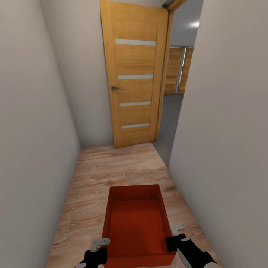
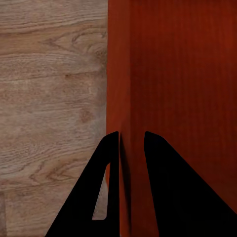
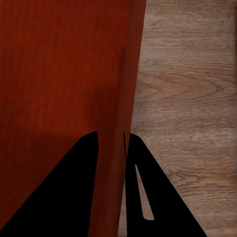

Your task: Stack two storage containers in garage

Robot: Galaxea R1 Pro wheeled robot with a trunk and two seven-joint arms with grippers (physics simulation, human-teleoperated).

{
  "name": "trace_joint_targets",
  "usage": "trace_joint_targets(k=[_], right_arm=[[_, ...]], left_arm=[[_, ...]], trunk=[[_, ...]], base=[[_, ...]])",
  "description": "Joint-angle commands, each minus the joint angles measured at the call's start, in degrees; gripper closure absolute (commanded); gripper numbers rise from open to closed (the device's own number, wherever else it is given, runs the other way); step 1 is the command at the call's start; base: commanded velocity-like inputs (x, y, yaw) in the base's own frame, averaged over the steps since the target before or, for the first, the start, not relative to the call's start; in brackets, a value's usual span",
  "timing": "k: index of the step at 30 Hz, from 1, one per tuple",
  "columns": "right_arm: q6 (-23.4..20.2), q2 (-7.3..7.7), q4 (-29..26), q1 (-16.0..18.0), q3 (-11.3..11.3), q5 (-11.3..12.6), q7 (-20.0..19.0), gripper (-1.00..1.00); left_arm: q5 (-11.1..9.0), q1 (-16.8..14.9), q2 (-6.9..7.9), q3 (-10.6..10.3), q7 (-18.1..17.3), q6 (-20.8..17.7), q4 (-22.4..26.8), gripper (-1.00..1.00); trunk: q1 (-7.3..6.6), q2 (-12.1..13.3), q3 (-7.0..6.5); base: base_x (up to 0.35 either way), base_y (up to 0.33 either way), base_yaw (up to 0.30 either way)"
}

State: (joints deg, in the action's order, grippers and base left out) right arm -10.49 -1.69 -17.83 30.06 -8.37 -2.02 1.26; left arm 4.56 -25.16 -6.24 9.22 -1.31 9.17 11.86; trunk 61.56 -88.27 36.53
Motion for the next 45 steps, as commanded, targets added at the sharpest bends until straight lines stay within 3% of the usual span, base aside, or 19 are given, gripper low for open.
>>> trace_joint_targets(k=[1, 45], right_arm=[[3.8, 0.78, -0.2, 0.0, -2.4, -0.9, -2.8, 1.00], [3.8, 0.81, -0.2, 0.0, -2.4, -0.8, -2.8, 1.00]], left_arm=[[0.7, -0.1, 0.79, -0.2, 0.2, 0.2, -0.3, 1.00], [0.7, -0.1, 0.79, -0.2, 0.2, 0.2, -0.3, 1.00]], trunk=[[0.02, 0.0, 0.05], [0.02, 0.0, 0.05]], base=[[0.278, 0.148, -0.114], [0.296, 0.130, -0.057]])
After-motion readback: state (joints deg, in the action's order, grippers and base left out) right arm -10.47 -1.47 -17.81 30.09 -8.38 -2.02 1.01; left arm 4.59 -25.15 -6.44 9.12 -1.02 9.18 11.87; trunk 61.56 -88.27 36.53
